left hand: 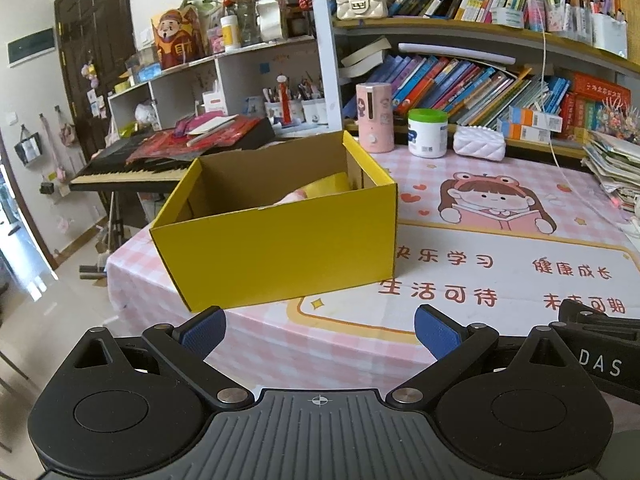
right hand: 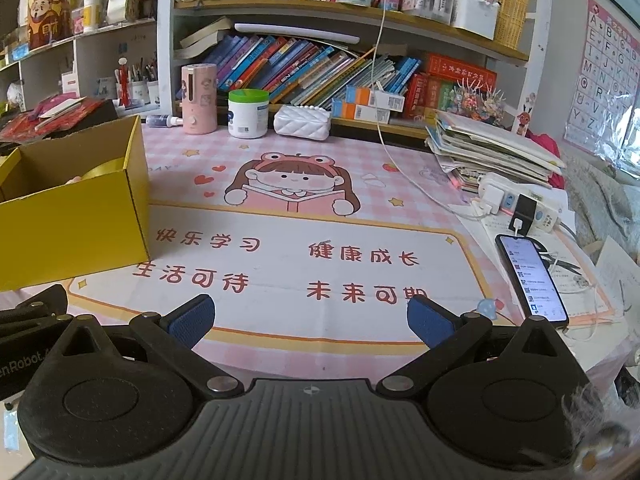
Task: Organize objects
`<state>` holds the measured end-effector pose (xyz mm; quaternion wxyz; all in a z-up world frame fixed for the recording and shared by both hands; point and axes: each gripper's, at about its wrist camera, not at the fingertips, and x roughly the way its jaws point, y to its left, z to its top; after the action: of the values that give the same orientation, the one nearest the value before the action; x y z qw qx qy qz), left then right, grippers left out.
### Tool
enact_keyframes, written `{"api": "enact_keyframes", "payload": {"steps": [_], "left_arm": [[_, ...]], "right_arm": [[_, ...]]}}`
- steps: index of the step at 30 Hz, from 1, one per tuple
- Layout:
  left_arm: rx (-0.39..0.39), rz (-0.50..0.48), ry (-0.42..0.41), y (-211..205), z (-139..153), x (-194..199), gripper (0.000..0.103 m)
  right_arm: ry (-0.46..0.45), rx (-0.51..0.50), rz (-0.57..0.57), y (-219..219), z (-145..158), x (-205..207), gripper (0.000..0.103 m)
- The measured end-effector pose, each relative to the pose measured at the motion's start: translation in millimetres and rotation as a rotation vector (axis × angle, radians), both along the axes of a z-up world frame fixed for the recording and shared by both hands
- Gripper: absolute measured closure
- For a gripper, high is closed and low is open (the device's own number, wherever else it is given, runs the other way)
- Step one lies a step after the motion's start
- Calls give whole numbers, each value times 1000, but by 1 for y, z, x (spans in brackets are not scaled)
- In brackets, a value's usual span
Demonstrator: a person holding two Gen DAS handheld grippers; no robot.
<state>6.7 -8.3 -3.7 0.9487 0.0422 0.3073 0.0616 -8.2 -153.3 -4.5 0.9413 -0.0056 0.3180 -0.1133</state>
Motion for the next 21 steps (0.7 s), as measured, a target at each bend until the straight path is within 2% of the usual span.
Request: {"api": "enact_keyframes", "payload": {"steps": [21], "left_arm": [[-32, 31, 47, 6, -3, 4, 1]], "right_arm": [[14, -19, -12, 6, -4, -1, 0]]}}
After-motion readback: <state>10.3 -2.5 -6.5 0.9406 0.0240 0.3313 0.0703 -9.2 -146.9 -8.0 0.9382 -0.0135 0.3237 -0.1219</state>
